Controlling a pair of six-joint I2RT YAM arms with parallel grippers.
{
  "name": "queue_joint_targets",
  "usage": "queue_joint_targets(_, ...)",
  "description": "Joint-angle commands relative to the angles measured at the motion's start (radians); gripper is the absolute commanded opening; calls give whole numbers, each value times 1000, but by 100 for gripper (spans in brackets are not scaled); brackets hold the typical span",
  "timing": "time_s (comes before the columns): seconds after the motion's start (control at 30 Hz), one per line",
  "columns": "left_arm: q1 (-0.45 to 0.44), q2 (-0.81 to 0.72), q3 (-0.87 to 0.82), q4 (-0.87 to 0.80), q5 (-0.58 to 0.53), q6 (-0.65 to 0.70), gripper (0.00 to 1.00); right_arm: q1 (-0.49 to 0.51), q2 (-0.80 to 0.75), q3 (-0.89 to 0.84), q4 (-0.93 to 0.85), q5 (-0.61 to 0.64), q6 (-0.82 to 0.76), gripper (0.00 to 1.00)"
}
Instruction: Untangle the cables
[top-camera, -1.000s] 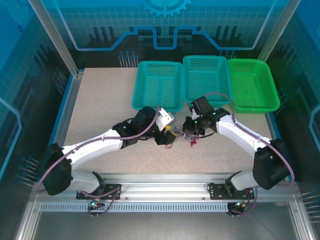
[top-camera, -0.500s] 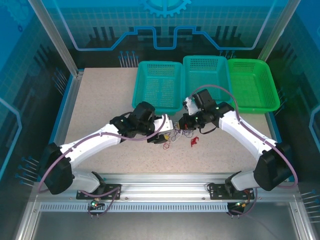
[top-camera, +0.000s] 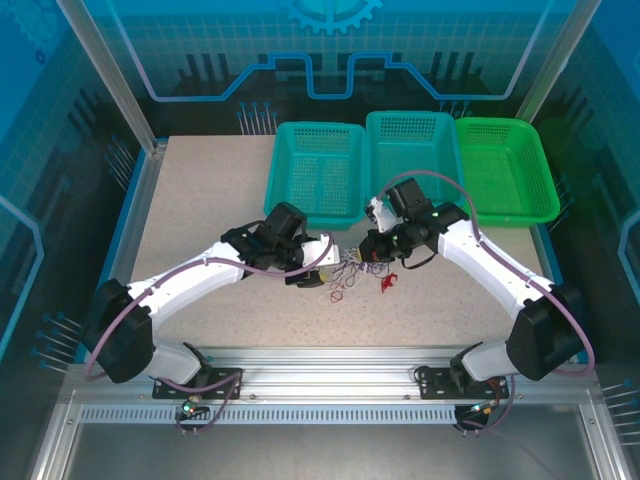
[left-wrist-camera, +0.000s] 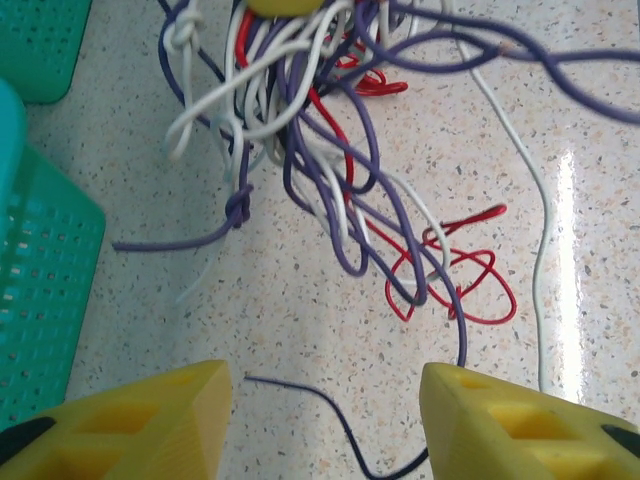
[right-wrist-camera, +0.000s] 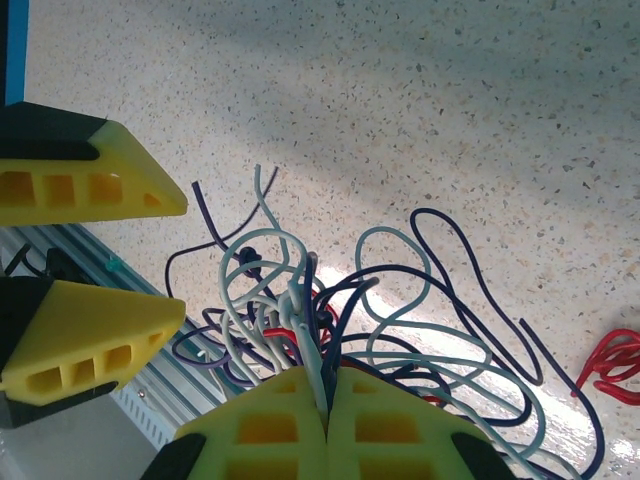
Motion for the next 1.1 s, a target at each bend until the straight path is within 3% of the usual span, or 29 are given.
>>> queue_joint_targets(0.0, 1, -8, -9, 16, 63, -17, 52, -9, 17, 36, -22, -49, -16, 0)
queue_joint_targets(0.27, -13, 40, 18, -28, 137, -4, 57, -10, 38, 56, -27, -35, -2, 0)
queue_joint_targets(0.5, -14, 45, -8, -38, 108, 0, 58, -17, 42, 67, -40, -34, -5, 0)
queue_joint_targets(0.6, -14, 51, -22, 23, 84, -33, 52, -18, 47, 66, -36, -46, -1, 0)
queue_joint_targets(0.77, -14, 77, -14, 83, 60, -75, 29, -18, 45, 63, -35, -47, 0, 0)
queue_joint_targets(0.97, -14, 90, -31, 78, 33, -64, 22, -22, 38, 56, -37, -30, 10, 0)
queue_joint_targets(1.07, -14, 97, -42, 82, 13, -76, 26, -26, 36, 52, -26, -46, 15, 0)
